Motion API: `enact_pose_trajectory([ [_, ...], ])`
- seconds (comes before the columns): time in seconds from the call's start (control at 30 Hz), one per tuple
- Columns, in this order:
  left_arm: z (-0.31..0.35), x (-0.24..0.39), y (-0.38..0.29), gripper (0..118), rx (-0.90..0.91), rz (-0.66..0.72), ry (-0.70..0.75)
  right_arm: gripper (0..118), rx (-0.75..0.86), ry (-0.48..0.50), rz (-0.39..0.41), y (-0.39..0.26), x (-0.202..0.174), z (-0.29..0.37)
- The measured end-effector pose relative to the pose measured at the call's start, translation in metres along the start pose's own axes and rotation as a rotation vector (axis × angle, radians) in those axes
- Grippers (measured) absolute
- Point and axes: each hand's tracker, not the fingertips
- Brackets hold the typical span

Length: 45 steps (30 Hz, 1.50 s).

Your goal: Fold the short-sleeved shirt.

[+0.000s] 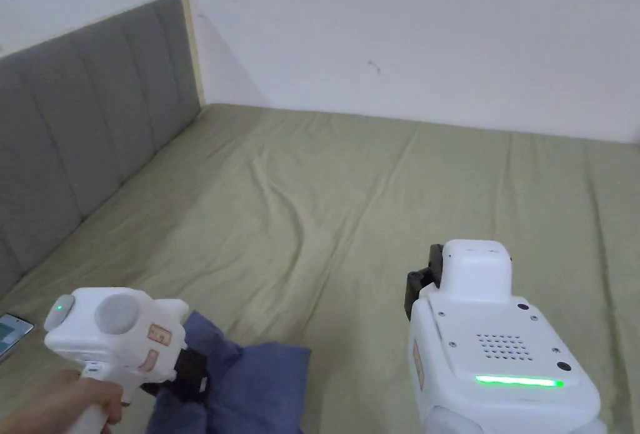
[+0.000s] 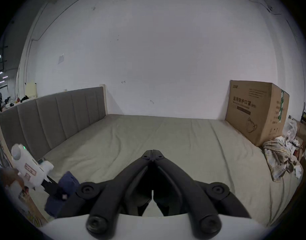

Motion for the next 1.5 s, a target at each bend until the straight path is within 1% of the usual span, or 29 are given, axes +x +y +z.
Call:
enact_pose_trajectory([
  [0.07,0.005,-0.016,0.004,25,0.017,-0.045,0.120,0,-0.007,0.000,0.007,-0.003,-0.008,-0.003],
  [0.17,0.009,-0.040,0.010,25,0.012,-0.065,0.297,0,-0.021,0.002,0.007,-0.008,-0.015,-0.009],
  [0.27,0.009,-0.063,0.012,25,0.025,-0.093,0.421,0,-0.033,-0.002,0.018,-0.012,-0.021,-0.016],
  [0.33,0.005,-0.074,0.010,25,0.025,-0.139,0.525,0,-0.045,0.001,0.018,-0.014,-0.026,-0.021],
  [0.43,0.001,-0.085,0.008,25,0.055,-0.195,0.642,0,-0.056,0.007,0.018,-0.017,-0.032,-0.025],
  [0.47,0.001,-0.087,0.007,30,0.064,-0.194,0.669,0,-0.058,0.008,0.022,-0.018,-0.033,-0.026],
  [0.5,0.000,-0.089,0.007,45,0.079,-0.184,0.686,0,-0.060,0.012,0.024,-0.018,-0.034,-0.025],
  [0.53,0.001,-0.091,0.004,63,0.093,-0.180,0.688,0,-0.065,0.018,0.028,-0.018,-0.035,-0.027],
  [0.57,0.007,-0.088,0.001,84,0.105,-0.171,0.660,0,-0.068,0.020,0.030,-0.019,-0.036,-0.027],
  [0.6,0.016,-0.080,-0.003,102,0.131,-0.150,0.638,0,-0.072,0.021,0.032,-0.019,-0.036,-0.028],
  [0.63,0.020,-0.077,-0.004,104,0.143,-0.130,0.631,0,-0.075,0.022,0.033,-0.019,-0.036,-0.028],
  [0.7,0.025,-0.067,-0.008,104,0.172,-0.110,0.639,0,-0.080,0.023,0.030,-0.019,-0.035,-0.028],
  [0.87,0.039,-0.024,-0.009,104,0.217,-0.148,0.635,0,-0.083,0.023,0.026,-0.016,-0.030,-0.025],
  [0.9,0.042,-0.012,-0.012,99,0.238,-0.155,0.622,0,-0.081,0.019,0.024,-0.015,-0.029,-0.023],
  [0.93,0.045,0.003,-0.016,85,0.261,-0.161,0.603,0,-0.080,0.021,0.019,-0.013,-0.026,-0.021],
  [0.97,0.049,0.015,-0.019,60,0.287,-0.167,0.580,0,-0.079,0.022,0.015,-0.012,-0.023,-0.020],
  [1.0,0.048,0.023,-0.020,18,0.297,-0.174,0.563,0,-0.078,0.016,0.009,-0.010,-0.020,-0.017],
  [1.03,0.049,0.037,-0.023,0,0.311,-0.170,0.555,0,-0.074,0.016,0.005,-0.010,-0.018,-0.014],
  [1.07,0.048,0.049,-0.027,0,0.330,-0.170,0.557,0,-0.072,0.015,0.000,-0.008,-0.014,-0.012],
  [1.1,0.051,0.062,-0.034,0,0.384,-0.155,0.531,0,-0.074,0.011,-0.006,-0.007,-0.010,-0.008],
  [1.2,0.061,0.101,-0.046,0,0.447,-0.087,0.425,0,-0.063,0.000,-0.015,-0.003,0.003,0.005],
  [1.4,0.096,0.188,-0.078,0,0.744,-0.028,0.411,0,-0.032,-0.048,-0.048,0.007,0.046,0.029],
  [1.43,0.101,0.202,-0.081,0,0.788,-0.029,0.402,0,-0.024,-0.063,-0.056,0.009,0.054,0.034],
  [1.5,0.111,0.226,-0.080,0,0.867,-0.072,0.414,0,-0.015,-0.078,-0.083,0.014,0.070,0.042],
])
